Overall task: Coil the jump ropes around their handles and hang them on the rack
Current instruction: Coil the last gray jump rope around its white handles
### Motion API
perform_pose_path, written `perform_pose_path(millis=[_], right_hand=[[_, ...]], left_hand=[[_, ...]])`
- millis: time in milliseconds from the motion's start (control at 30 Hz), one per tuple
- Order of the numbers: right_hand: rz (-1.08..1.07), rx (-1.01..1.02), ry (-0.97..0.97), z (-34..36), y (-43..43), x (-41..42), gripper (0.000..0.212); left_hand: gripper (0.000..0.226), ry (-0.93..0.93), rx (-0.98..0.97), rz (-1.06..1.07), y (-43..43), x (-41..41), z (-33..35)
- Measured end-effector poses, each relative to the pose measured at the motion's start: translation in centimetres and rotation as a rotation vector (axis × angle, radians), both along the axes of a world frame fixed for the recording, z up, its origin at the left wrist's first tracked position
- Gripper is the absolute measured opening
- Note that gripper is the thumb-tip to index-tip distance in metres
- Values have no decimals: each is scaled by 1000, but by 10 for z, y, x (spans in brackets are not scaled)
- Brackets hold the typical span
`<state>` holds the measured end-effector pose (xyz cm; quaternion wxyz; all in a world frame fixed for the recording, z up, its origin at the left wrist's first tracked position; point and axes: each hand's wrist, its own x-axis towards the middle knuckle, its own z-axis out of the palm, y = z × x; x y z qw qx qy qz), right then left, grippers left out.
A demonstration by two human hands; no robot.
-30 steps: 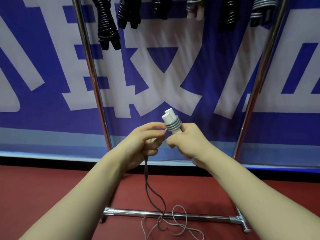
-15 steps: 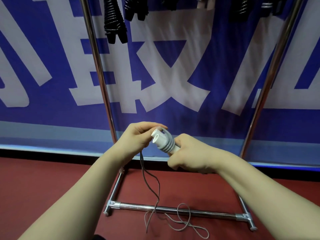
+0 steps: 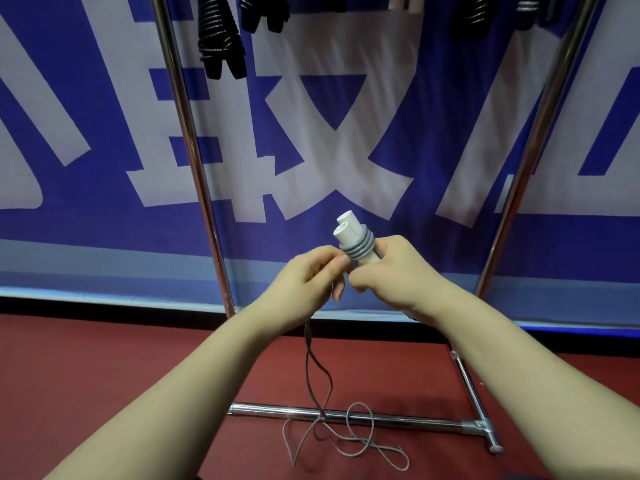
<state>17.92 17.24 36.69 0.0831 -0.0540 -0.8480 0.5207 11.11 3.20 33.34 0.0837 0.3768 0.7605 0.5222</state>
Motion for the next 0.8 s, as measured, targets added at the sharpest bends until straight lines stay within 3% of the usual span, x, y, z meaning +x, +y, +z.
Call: perform_pose_path(millis=[200, 333, 400, 533, 700, 800], right_hand=[[-184, 127, -77, -9, 8, -12, 33], [-250, 389, -128, -15, 10, -16, 21], [-288, 526, -129, -14, 10, -15, 21], [-388, 644, -63, -14, 1, -14, 18], [-372, 584, -4, -18, -11, -22, 20], [-152, 265, -55, -20, -5, -18, 22]], left_hand=[[30, -68, -94, 23, 5, 4, 5], [27, -28, -197, 64, 6, 7, 10], [31, -102, -178, 81, 5, 7, 12], [70, -226, -16, 168, 16, 14, 8], [54, -273, 173, 277, 15, 6, 6], [35, -242, 181, 265, 4, 1, 8]])
